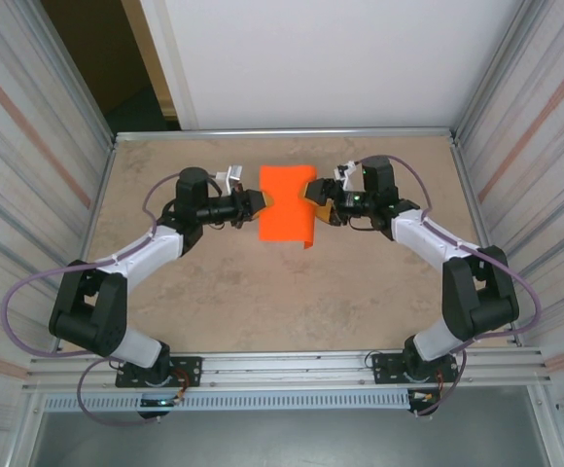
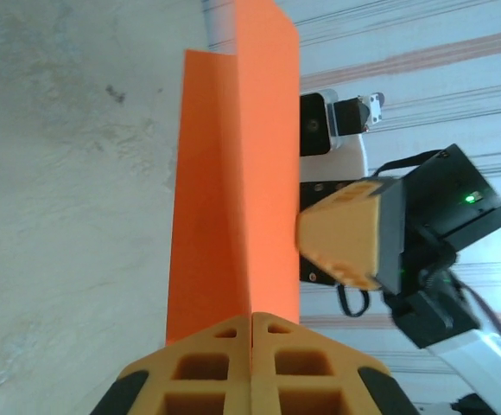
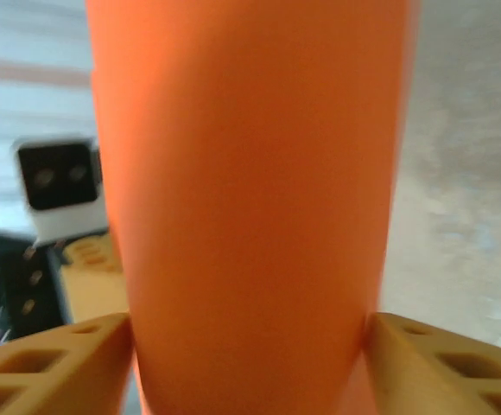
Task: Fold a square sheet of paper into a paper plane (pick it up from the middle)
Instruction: First fold in half a square sheet of paper at the center of the table.
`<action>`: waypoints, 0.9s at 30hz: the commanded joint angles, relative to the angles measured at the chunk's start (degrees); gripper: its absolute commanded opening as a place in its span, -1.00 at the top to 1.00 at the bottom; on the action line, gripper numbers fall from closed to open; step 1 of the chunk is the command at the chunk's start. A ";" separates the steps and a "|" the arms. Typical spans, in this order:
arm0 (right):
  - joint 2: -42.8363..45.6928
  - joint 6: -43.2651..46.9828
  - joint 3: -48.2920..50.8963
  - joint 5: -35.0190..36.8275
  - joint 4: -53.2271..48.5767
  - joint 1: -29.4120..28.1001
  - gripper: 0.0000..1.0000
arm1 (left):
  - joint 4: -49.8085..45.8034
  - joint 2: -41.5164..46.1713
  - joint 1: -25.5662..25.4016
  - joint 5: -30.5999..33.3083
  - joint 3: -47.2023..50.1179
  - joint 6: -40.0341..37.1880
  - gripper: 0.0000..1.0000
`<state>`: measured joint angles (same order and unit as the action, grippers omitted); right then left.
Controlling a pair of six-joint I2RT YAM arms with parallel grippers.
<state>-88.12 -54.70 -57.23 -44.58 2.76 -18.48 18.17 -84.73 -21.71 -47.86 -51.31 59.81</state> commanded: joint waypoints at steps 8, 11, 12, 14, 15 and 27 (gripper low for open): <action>4.21 13.51 -3.45 26.48 -27.40 4.92 -0.79 | -41.72 -2.87 -0.05 15.22 -10.74 -24.78 1.00; 2.45 14.65 -4.17 26.49 -27.46 2.53 -0.70 | -51.04 -5.86 -0.10 22.24 -14.64 -30.85 1.00; 1.50 15.04 -4.62 26.58 -27.38 1.17 -0.67 | -53.50 -7.04 -0.28 24.89 -15.91 -32.38 1.00; -0.52 15.41 -5.49 26.53 -26.95 -1.65 -0.60 | -58.62 -9.01 -1.59 32.20 -18.86 -34.54 1.00; -1.83 15.42 -5.90 26.18 -26.20 -3.14 -0.55 | -60.70 -10.36 -2.35 35.86 -20.38 -35.43 1.00; -19.45 9.23 -10.39 12.65 -12.92 -12.85 0.33 | -70.04 -18.84 -10.58 54.26 -31.32 -36.82 1.00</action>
<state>-105.23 -43.07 -66.02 -27.14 -14.50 -31.16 -47.57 -102.89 -31.62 0.62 -80.88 23.92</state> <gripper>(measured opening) 0.350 0.052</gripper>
